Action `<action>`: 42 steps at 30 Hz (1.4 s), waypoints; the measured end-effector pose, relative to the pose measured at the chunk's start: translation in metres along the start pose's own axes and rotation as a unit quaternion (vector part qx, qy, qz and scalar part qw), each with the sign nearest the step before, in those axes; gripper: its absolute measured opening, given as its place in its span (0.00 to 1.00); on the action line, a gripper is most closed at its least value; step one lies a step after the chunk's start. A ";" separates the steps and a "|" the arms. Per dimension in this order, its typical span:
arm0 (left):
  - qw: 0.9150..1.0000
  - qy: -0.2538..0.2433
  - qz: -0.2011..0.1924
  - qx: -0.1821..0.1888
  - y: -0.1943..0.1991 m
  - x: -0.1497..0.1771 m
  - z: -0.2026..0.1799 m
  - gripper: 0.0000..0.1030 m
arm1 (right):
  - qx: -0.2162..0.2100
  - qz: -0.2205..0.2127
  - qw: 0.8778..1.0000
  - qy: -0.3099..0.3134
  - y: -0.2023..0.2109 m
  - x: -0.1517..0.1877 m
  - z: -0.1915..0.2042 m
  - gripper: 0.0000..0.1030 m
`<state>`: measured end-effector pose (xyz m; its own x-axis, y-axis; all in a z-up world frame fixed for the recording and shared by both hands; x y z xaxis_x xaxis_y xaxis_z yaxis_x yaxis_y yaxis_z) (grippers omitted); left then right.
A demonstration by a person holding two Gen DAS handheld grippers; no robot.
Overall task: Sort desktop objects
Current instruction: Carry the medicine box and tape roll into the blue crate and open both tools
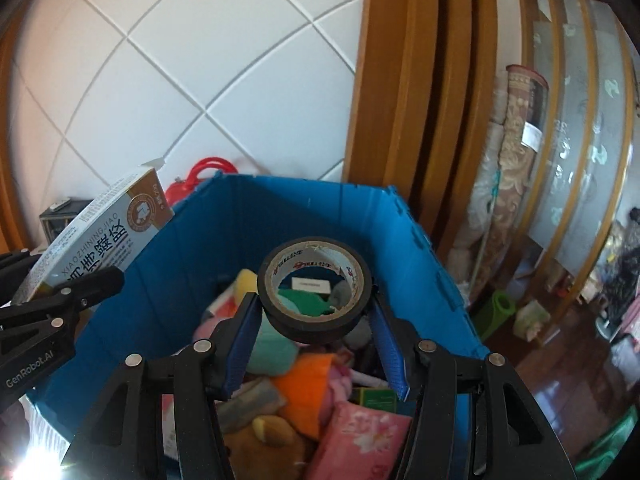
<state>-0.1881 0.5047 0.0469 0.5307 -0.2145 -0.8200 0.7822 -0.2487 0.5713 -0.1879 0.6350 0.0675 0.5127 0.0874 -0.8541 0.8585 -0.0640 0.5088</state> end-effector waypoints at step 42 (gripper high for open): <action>1.000 0.014 -0.001 -0.010 -0.012 0.012 -0.015 0.51 | 0.024 0.007 0.999 -0.043 -0.033 0.022 -0.072 1.00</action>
<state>-0.1859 0.5189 0.0295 0.5380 -0.1884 -0.8216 0.7889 -0.2307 0.5696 -0.2043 0.7102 0.0392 0.5199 0.0003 -0.8542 0.8489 -0.1119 0.5166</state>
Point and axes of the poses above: each gripper's, at about its wrist camera, not at the fingertips, and y roughly against the way its jaws point, z to its left, x to its underside, the point moved 8 cm from there along -y, roughly the way its jaws point
